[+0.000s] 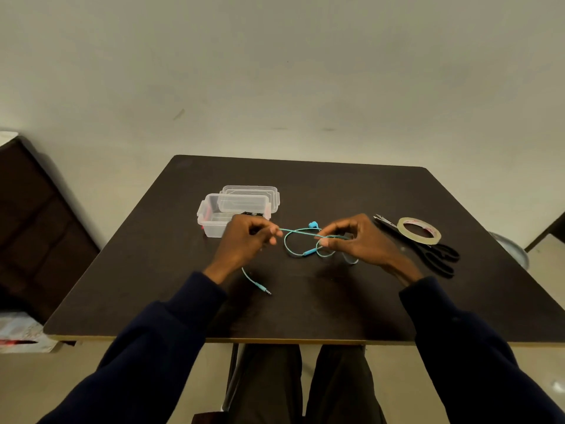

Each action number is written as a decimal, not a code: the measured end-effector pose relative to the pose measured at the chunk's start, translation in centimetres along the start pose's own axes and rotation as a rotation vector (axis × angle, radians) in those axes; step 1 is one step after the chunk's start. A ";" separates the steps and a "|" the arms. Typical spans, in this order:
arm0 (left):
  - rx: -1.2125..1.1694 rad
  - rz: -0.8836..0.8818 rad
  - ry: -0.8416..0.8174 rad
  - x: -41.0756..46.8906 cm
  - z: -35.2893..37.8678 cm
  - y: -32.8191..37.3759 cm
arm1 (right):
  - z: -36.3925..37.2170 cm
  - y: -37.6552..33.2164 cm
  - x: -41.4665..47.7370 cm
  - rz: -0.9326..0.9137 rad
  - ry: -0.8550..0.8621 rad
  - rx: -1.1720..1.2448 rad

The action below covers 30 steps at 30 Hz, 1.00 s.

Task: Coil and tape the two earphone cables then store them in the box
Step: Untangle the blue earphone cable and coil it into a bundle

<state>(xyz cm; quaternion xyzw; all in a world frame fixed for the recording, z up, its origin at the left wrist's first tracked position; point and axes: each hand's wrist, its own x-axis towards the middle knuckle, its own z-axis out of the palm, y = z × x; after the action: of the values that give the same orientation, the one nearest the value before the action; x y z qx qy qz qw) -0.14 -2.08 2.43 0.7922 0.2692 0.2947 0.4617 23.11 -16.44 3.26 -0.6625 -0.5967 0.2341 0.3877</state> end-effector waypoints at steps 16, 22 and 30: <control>0.315 -0.209 0.074 -2.4 -6.8 -1.0 | -0.4 1.3 -0.4 -0.008 0.148 -0.032; 0.460 -0.247 -0.097 -2.2 -6.1 -0.8 | -0.7 0.9 -0.3 0.025 0.084 -0.074; 0.612 -0.038 -0.108 -1.5 -3.3 0.3 | 0.8 -0.7 0.5 0.020 0.054 -0.166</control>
<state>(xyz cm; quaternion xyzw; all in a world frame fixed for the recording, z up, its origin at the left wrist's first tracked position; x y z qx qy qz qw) -3.47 -1.33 3.72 0.9037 0.3352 0.1489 0.2208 22.20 -15.73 3.41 -0.7044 -0.5967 0.1694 0.3450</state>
